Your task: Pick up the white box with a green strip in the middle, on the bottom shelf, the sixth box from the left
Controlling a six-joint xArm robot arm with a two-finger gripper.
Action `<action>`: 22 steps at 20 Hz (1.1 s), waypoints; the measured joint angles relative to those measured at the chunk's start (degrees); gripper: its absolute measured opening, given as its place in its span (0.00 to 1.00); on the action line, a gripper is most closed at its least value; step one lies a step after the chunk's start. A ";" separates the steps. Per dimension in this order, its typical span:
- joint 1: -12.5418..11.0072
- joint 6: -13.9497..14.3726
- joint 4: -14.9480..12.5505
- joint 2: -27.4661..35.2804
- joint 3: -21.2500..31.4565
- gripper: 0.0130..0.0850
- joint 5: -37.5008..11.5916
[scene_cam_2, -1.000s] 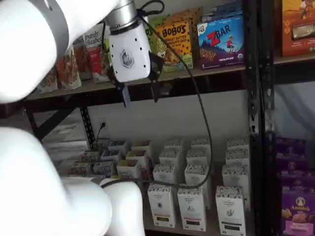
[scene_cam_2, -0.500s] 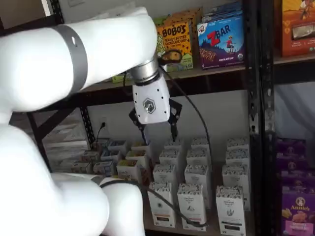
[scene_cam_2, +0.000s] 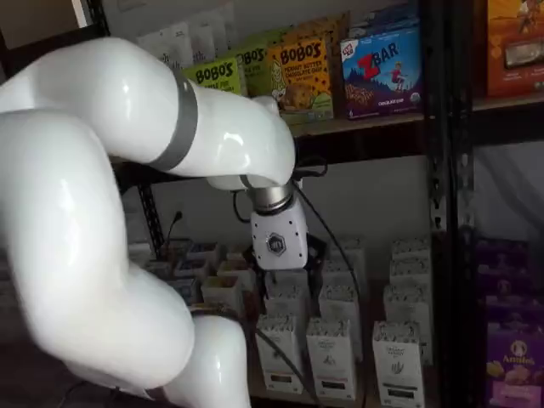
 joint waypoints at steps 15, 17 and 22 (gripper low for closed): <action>-0.56 2.90 -3.83 29.25 2.29 1.00 -33.94; -1.35 3.08 -4.84 33.70 1.09 1.00 -36.93; -3.27 3.45 -7.17 43.45 -3.34 1.00 -41.46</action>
